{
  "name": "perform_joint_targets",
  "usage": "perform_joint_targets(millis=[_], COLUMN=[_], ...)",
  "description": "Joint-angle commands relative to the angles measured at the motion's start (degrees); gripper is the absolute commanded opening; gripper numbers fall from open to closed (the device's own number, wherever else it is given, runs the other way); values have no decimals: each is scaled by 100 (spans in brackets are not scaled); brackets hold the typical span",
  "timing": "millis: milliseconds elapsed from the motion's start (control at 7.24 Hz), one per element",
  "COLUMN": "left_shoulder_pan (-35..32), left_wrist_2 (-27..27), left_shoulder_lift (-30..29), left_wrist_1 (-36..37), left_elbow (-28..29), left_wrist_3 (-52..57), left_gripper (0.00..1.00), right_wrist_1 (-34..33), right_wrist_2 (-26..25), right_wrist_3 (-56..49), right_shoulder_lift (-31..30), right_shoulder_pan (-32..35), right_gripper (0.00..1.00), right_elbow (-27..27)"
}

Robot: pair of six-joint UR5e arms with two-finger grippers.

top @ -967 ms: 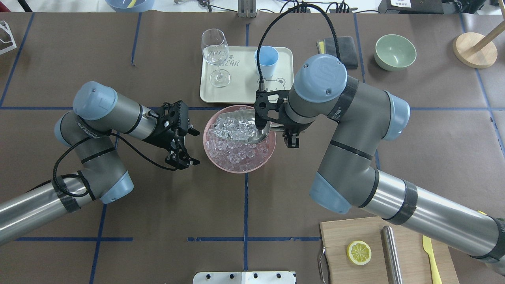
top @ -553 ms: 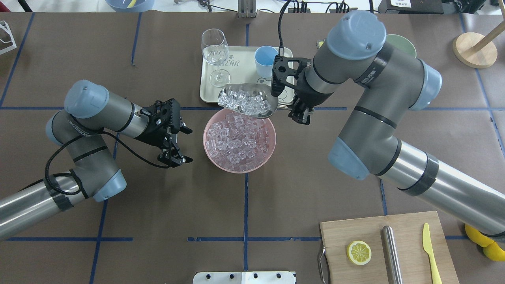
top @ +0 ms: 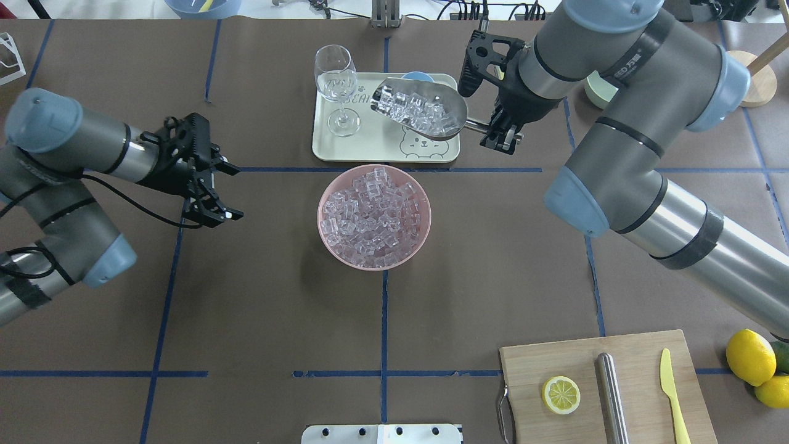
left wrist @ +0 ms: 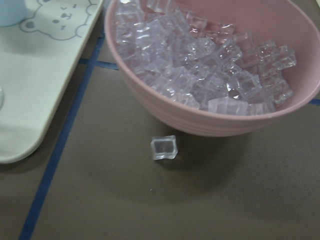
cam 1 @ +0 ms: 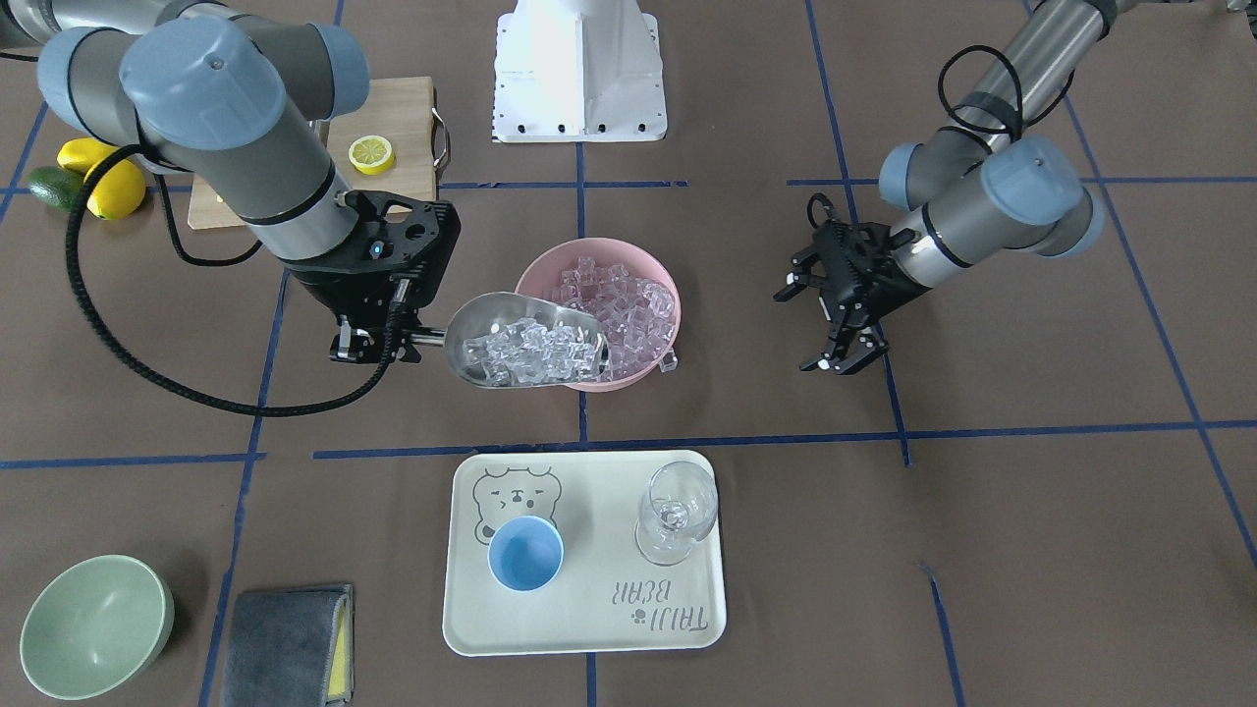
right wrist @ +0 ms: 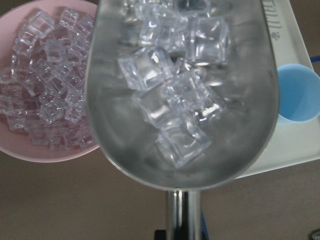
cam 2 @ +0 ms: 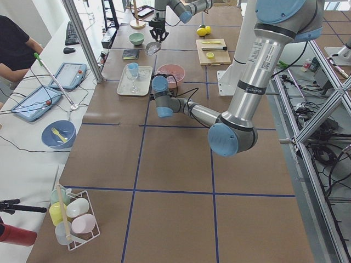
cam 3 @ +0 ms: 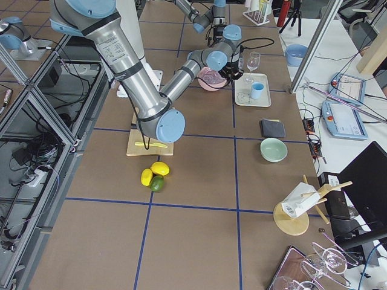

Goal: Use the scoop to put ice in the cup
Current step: 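Lift the filled scoop out of the bowl toward the blue cup with the right gripper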

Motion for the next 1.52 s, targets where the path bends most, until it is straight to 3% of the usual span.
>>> perform_joint_targets(millis=[0,138,415,691,967,1382], left_shoulder_pan=[-833,-1272,-2065,-2751,-3174,-3447], left_wrist_2=[-30,-57,-101,-109,-66,-75], left_shoulder_lift=[619,840,1209,1246,1404,1562], left_wrist_1=[14,197,1729,2848,2941,3308], left_elbow=[-133,-195,-807,-1240,-1356,-1356], left_wrist_3=[-148,-148,-148,-139,-86,-165], left_gripper=[100,100,100,100,100,100], right_wrist_1=[-743,-972,-1430,-1528,-1563,-2308], right_wrist_2=[-51,-190,-524,-534,-534,-517], right_wrist_3=[22,75,635,1222,1367,1367], right_shoulder_lift=[-1,8,61,366,447,991], right_shoulder_pan=[263,281,238,159,27,-70], right_gripper=[0,0,0,0,0,0], right_elbow=[112,104,42,-456,-686,-1240])
